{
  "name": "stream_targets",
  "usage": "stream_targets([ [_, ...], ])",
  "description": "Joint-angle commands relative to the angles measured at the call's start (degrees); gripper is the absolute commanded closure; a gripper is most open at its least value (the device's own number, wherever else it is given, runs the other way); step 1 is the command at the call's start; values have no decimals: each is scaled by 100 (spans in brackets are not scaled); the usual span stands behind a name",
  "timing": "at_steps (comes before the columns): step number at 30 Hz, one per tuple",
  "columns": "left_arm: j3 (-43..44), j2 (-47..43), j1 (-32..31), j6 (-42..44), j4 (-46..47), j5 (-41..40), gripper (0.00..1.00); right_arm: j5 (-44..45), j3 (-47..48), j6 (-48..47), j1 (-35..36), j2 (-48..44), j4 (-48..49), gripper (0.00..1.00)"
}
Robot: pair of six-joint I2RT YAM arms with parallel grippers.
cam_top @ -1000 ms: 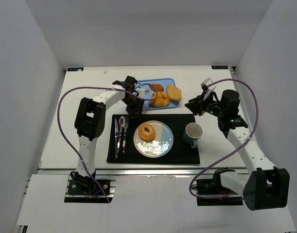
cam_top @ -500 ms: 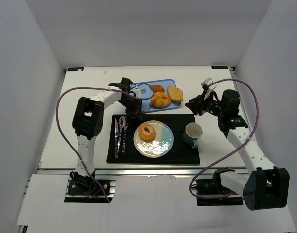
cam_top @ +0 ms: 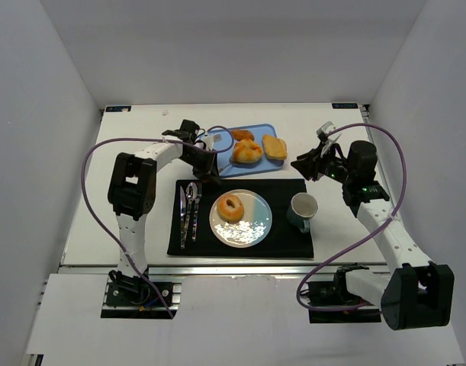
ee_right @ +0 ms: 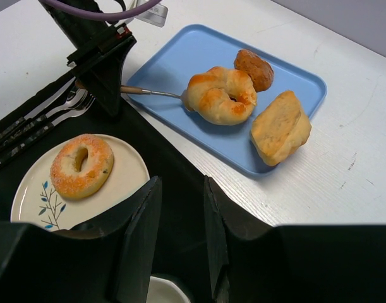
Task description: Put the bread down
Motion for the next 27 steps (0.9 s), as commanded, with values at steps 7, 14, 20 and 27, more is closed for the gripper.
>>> stream_targets([
  [7,-592,-1276,11,256,389,356,100,-82,22,-13,-30,48,196,61],
  [14,-1154,-2135,-6,239,380,242,100,-109,49,-127,-30,39,82,61],
  [20,-2103,-3164,-304,256,240,-66,100,-118,75,-189,-21,30,-6,61],
  [27,-3079,-4439,-1111,-121,2,-549,100,-144,119,-285,-30,21,-102,61],
])
